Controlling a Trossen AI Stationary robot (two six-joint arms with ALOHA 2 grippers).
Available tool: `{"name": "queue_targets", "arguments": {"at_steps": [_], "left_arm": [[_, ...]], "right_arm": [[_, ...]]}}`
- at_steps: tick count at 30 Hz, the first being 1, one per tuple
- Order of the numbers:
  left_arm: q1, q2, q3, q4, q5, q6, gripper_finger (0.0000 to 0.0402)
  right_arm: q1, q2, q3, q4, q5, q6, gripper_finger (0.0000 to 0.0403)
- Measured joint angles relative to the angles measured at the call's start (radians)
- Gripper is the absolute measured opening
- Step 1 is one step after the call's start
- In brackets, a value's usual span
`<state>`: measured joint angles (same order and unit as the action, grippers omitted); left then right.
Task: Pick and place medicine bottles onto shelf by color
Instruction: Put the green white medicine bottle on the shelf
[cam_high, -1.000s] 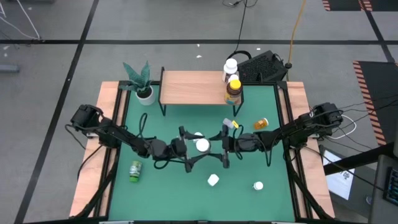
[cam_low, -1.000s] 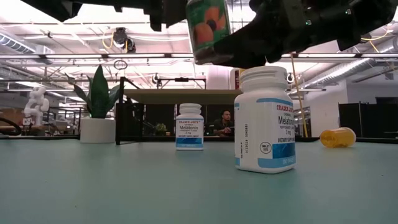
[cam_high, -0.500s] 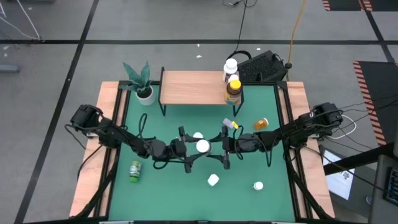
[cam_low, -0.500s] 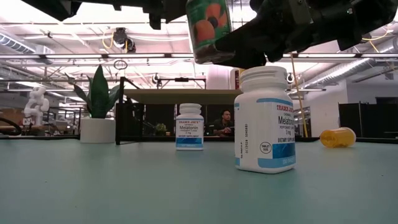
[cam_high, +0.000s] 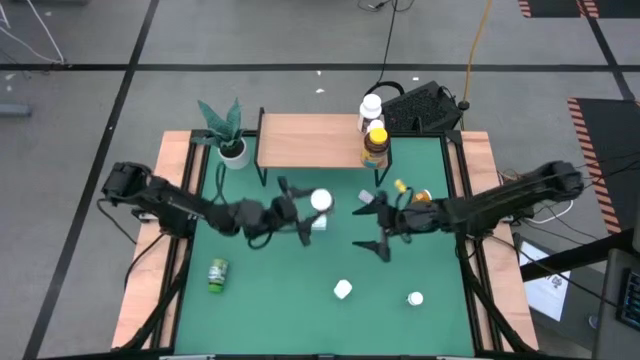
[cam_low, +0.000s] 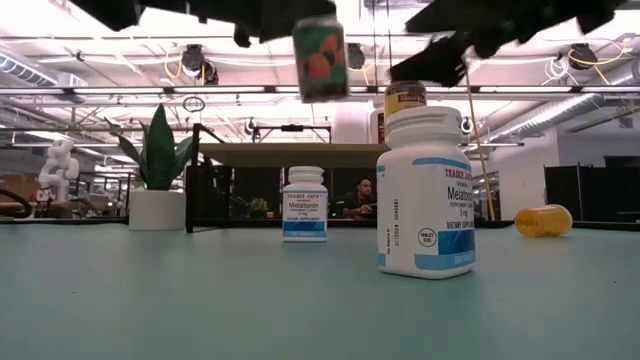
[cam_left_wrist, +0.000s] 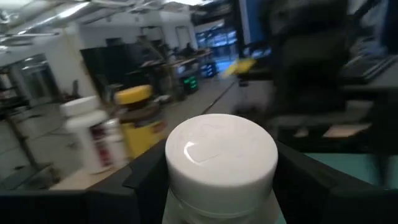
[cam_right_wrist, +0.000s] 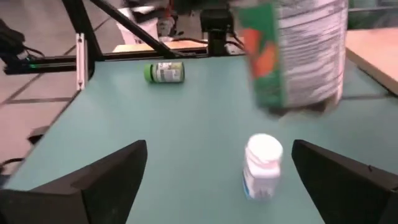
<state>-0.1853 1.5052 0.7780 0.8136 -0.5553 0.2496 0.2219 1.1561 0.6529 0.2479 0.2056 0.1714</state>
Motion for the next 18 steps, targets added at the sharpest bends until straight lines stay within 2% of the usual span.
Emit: {"name": "queue_targets", "arguments": {"at_steps": [3,8,14,18], "left_arm": [[0.114,-0.021,0.003,-0.032,0.097,-0.008,0.0231],[0.334,0.007,0.102,-0.142,0.285,-0.057,0.0246],[0.537,0.106,0.310,-0.303,0.414,-0.091,0.0233],[0.612,0.206,0.436,-0.344,0.513,-0.133,0.0238]], "right_arm": [[0.014,-0.162,0.000,-0.150,0.002,0.033,0.0394],[0.036,-0.364,-0.007,-0.223,0.036,0.071,0.0393],[0.055,-0.426,-0.103,-0.214,0.149,0.079,0.0393],[0.054,-0.429,-0.123,-0.208,0.185,0.089,0.0393]]}}
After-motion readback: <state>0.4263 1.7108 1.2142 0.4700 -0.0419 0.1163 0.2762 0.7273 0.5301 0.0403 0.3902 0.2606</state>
